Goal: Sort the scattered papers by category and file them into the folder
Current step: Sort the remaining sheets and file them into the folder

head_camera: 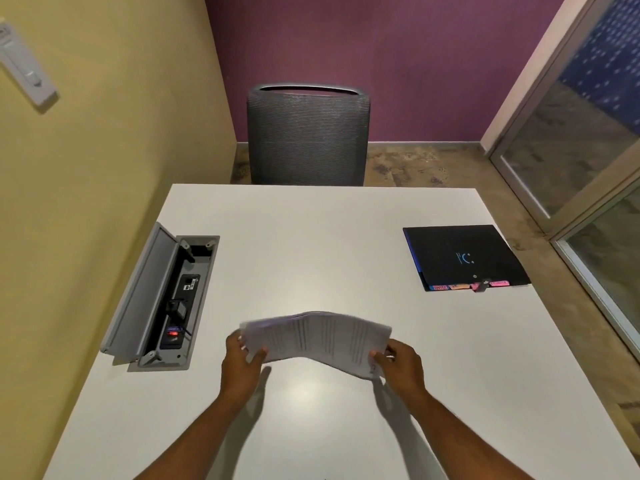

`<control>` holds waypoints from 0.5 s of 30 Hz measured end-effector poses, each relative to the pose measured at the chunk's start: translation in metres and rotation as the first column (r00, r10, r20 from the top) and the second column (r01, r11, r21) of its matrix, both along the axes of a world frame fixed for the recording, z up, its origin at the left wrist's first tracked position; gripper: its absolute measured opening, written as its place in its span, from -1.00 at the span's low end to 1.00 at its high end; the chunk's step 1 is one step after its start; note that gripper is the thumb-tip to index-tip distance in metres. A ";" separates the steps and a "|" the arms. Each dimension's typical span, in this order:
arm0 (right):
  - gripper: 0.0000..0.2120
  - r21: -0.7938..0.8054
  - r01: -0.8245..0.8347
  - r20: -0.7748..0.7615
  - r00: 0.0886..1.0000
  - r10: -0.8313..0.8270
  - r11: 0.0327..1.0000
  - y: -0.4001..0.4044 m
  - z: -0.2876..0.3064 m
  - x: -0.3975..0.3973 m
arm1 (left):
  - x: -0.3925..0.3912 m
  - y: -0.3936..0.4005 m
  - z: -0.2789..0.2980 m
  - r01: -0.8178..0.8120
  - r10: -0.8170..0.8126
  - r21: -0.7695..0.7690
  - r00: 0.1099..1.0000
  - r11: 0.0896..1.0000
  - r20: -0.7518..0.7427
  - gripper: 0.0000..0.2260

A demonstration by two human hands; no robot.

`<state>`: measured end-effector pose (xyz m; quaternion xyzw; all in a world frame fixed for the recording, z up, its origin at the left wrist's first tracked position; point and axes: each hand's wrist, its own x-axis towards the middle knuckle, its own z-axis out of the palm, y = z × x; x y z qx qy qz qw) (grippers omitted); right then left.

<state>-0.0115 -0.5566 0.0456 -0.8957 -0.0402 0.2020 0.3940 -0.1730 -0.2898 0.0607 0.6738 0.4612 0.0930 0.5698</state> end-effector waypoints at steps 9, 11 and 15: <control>-0.94 -0.038 -0.193 0.365 0.911 0.193 0.981 0.035 0.087 0.038 | 0.071 -0.003 0.074 0.420 -0.474 0.680 0.872 0.600 -0.121 -0.34; -0.92 0.029 -0.250 0.397 0.892 0.219 0.968 0.043 0.106 0.044 | 0.083 -0.008 0.087 0.397 -0.494 0.701 0.866 0.593 -0.072 -0.61; -0.88 0.241 -0.244 0.467 0.878 0.108 0.939 0.050 0.130 0.050 | 0.092 -0.008 0.098 0.315 -0.400 0.556 0.916 0.769 0.035 -0.91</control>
